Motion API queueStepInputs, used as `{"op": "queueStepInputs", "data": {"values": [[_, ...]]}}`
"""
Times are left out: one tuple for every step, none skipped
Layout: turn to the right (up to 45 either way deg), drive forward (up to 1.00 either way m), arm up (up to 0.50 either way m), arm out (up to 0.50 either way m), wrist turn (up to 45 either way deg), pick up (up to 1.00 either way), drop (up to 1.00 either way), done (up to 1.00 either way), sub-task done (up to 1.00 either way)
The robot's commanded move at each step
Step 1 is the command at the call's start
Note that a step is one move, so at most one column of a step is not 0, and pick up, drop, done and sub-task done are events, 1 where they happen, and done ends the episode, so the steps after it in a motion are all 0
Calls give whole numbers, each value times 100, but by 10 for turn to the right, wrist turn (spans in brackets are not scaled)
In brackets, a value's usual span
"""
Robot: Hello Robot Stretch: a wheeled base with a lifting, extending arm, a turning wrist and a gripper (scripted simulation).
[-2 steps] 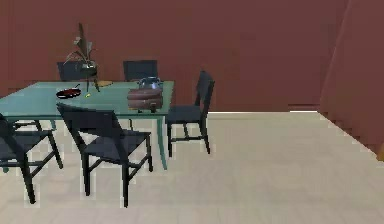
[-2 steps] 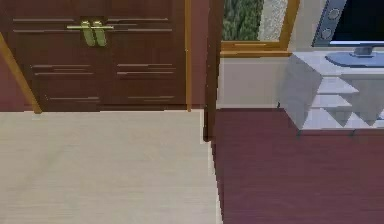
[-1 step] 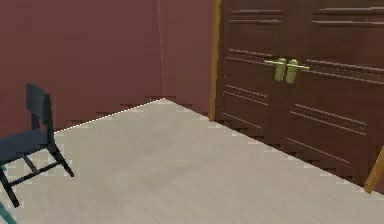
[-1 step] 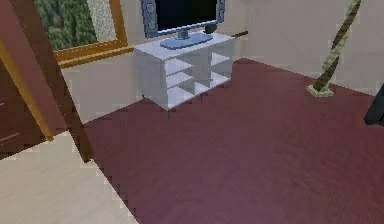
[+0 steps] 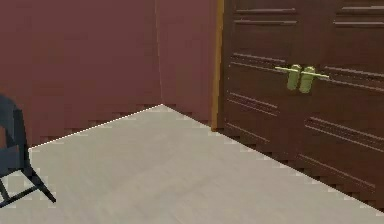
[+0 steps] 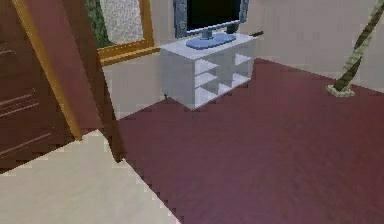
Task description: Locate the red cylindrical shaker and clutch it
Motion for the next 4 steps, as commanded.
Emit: {"op": "queueStepInputs", "data": {"values": [[-450,0,0,0,0,0,0,0,0],[-60,0,0,0,0,0,0,0,0],[0,35,0,0,0,0,0,0,0],[-450,0,0,0,0,0,0,0,0]]}}
